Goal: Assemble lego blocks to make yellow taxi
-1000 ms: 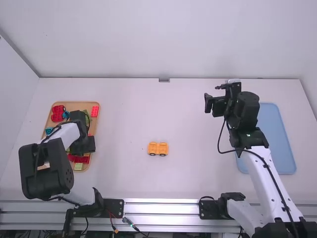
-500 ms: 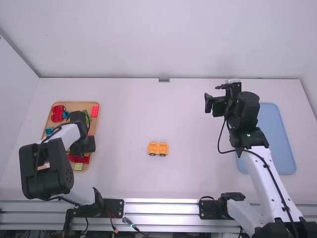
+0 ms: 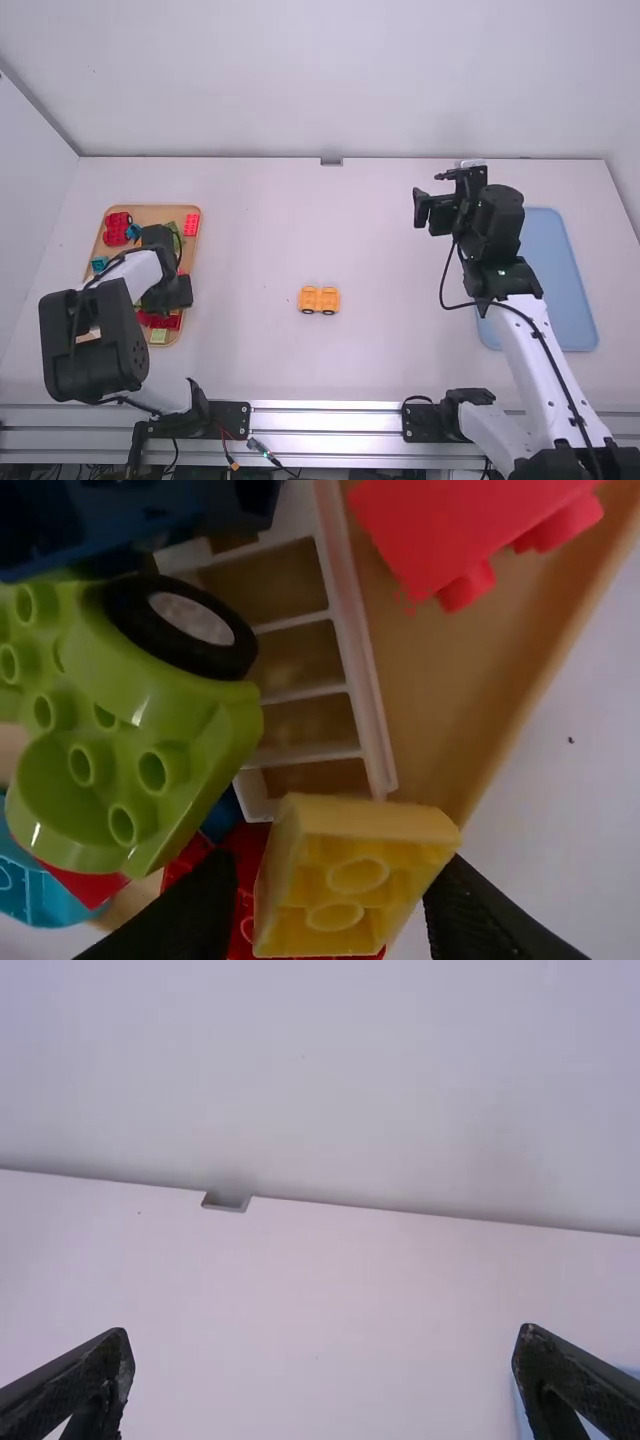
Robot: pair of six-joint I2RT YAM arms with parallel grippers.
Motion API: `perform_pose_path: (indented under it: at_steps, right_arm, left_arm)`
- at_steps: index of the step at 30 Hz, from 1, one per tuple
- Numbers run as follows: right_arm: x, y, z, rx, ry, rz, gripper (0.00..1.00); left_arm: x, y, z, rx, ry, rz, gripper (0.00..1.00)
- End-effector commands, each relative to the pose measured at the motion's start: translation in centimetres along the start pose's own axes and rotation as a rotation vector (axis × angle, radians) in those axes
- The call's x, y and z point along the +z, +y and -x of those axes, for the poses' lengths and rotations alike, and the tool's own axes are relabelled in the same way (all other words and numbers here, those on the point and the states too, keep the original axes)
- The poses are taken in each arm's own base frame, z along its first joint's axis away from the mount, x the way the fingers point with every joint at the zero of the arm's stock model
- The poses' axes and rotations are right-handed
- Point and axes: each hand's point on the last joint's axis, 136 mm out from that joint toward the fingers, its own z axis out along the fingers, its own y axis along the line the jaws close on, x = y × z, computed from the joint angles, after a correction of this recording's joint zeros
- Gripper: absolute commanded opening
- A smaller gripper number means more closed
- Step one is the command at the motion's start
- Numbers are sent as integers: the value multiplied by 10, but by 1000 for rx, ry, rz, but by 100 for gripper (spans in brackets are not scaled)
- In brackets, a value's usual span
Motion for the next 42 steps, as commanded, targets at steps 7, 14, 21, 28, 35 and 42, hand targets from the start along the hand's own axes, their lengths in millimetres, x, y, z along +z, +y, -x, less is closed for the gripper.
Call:
perform_pose_path:
  at_steps: [7,14,21,28,35,42]
  right_arm:
    - [-1,-1,14,2,-29,-2,99]
    - [-2,-1,14,2,-29,-3,99]
    - [-2,-1,14,2,-29,-4,99]
    - [-1,5,15,-5,-29,12,99]
    - [-1,3,14,-2,-28,7,99]
    - [-1,3,13,-1,-21,7,99]
  left_arm:
    - [5,2,-7,38,-2,12,47]
    - [3,2,-8,40,10,12,40]
    - [1,3,-8,37,14,11,35]
    - [1,3,-7,37,14,13,33]
    - [-4,4,-4,25,16,13,26]
    - [-18,11,9,12,0,36,12]
